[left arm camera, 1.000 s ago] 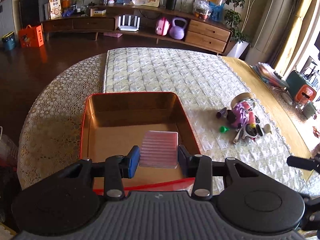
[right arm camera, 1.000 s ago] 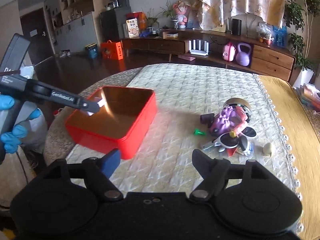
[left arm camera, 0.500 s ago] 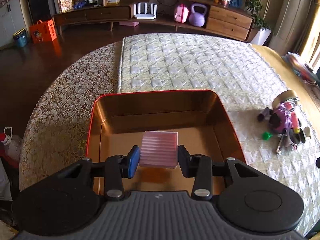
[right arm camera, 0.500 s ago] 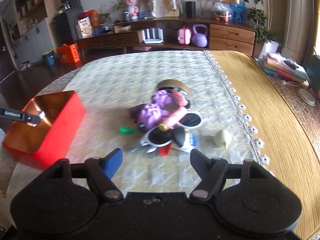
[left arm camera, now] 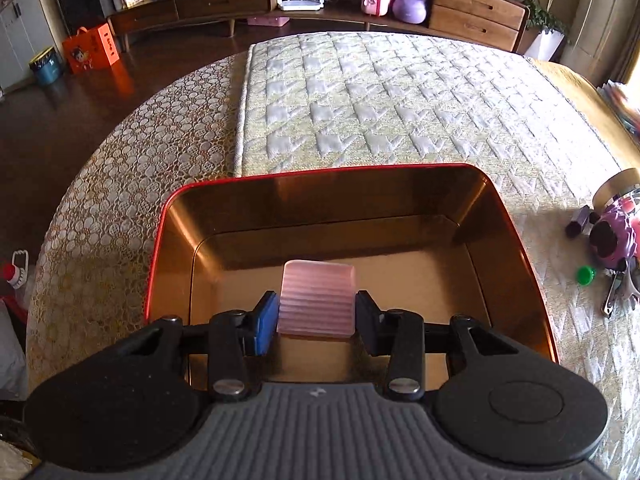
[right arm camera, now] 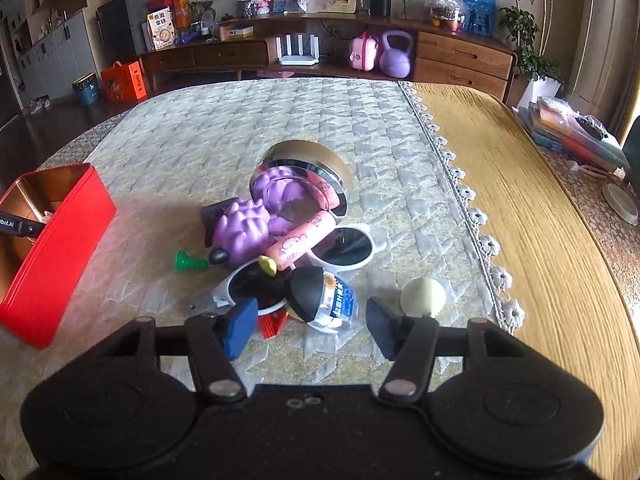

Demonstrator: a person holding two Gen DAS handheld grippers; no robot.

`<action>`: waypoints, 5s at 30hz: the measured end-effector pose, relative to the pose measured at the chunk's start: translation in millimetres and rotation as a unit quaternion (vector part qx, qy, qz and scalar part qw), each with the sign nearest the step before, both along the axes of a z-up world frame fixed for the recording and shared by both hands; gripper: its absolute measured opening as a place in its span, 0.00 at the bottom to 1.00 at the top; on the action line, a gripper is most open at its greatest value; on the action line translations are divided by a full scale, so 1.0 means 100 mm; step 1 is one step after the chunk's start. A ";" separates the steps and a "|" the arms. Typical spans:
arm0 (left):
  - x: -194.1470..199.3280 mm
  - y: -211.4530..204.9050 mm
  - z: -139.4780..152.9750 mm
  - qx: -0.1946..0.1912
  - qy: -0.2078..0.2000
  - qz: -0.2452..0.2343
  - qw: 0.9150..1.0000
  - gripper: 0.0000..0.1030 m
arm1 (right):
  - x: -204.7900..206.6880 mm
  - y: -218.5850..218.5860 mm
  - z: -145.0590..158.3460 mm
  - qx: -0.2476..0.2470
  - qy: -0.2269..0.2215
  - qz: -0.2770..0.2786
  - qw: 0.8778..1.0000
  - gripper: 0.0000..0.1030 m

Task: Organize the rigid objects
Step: 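Lower the pink pad into the tin and open the left tool, then grasp the purple spiky ball with the left tool while the right tool grasps the cream ball, then carry both balls into the red tin and open both tools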

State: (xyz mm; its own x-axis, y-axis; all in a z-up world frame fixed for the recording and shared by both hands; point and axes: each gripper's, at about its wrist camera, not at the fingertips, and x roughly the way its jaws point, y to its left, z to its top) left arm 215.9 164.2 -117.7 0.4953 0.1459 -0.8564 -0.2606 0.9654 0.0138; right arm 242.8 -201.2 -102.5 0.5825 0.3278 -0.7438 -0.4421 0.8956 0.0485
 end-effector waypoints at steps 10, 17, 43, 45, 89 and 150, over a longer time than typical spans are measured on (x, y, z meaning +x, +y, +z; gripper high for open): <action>-0.04 0.02 0.00 -0.021 -0.007 0.001 1.000 0.61 | 0.15 0.00 -0.07 0.017 0.005 0.019 1.000 0.60; -0.11 0.02 0.04 -0.034 -0.010 0.005 0.999 0.61 | 0.20 -0.01 -0.10 0.030 0.014 0.036 0.999 0.61; 0.40 -1.42 0.53 -0.081 -0.064 -0.133 0.986 0.76 | 0.11 -0.49 0.06 0.016 -0.013 -0.004 1.000 0.62; 0.52 -1.54 0.46 -0.087 -0.057 -0.136 0.985 0.76 | 0.14 -0.52 0.04 0.014 -0.015 -0.008 1.000 0.62; 0.99 -1.90 -0.01 -0.140 -0.012 -0.102 0.985 0.53 | 0.21 -0.60 -0.19 0.034 -0.021 -0.059 0.997 0.29; -0.36 0.49 0.52 -0.048 -0.062 0.018 0.997 0.53 | -0.88 2.11 0.38 0.022 -0.033 0.169 0.985 0.29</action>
State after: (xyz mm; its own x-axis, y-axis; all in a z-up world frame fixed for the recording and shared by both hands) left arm 180.1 212.9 -65.2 0.5945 0.0854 -0.7996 -0.2881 0.9509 -0.1126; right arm 155.1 9.7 -64.2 0.4806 0.5419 -0.6895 -0.7183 0.6942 0.0449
